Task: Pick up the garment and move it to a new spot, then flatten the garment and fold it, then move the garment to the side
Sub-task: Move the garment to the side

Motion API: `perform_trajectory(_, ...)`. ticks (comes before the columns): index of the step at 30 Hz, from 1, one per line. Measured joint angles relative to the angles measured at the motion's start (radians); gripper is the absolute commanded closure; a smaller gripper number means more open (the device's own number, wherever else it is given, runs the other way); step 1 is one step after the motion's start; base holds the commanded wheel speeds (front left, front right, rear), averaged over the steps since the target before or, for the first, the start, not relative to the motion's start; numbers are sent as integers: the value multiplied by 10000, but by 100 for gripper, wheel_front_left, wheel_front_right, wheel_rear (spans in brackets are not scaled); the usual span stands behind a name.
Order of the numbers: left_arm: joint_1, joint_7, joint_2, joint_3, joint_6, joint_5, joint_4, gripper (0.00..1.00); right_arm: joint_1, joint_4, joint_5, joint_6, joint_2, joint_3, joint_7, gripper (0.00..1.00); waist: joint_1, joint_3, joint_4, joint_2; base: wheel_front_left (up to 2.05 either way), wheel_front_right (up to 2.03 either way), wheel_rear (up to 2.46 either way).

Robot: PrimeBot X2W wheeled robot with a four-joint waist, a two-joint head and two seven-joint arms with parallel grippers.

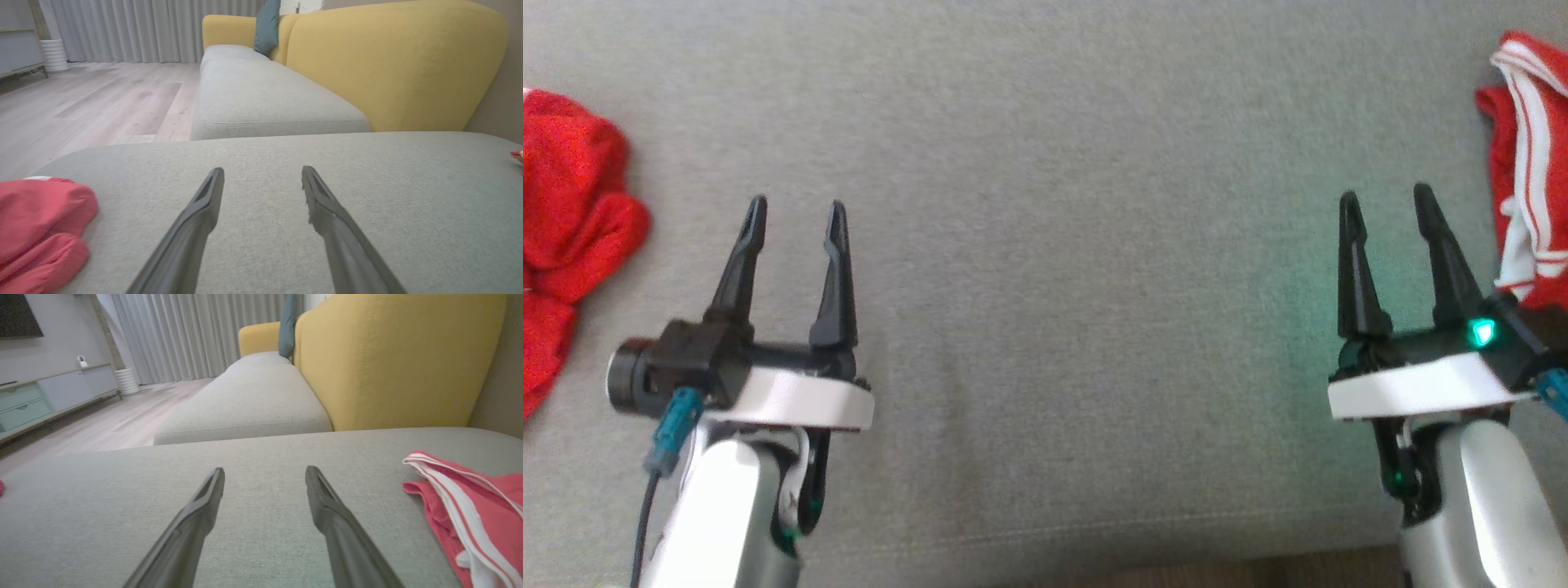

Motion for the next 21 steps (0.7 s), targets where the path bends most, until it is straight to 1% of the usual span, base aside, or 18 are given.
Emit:
perform_trajectory(6, 707, -2, -35, 105, 50, -2, 102, 0, 847, -401, 61, 0, 10, -50, 428, 0, 0, -856, 454, 0, 0, 0, 0)
perform_trajectory(9, 1004, -2, -48, 211, -21, -2, 176, 0, 1301, -587, 92, 0, 21, -146, 610, 0, 0, -1279, 582, 0, 0, 0, 0)
perform_trajectory(15, 1481, -29, -46, 311, -23, -2, 332, 0, 1867, -857, 176, 0, 33, -253, 884, 0, 0, -1987, 708, 0, 0, 0, 0)
perform_trajectory(21, 1870, -29, -44, 311, -36, -2, 407, 0, 2361, -1083, 330, 0, 46, -397, 1058, 0, 0, -2469, 712, 0, 0, 0, 0)
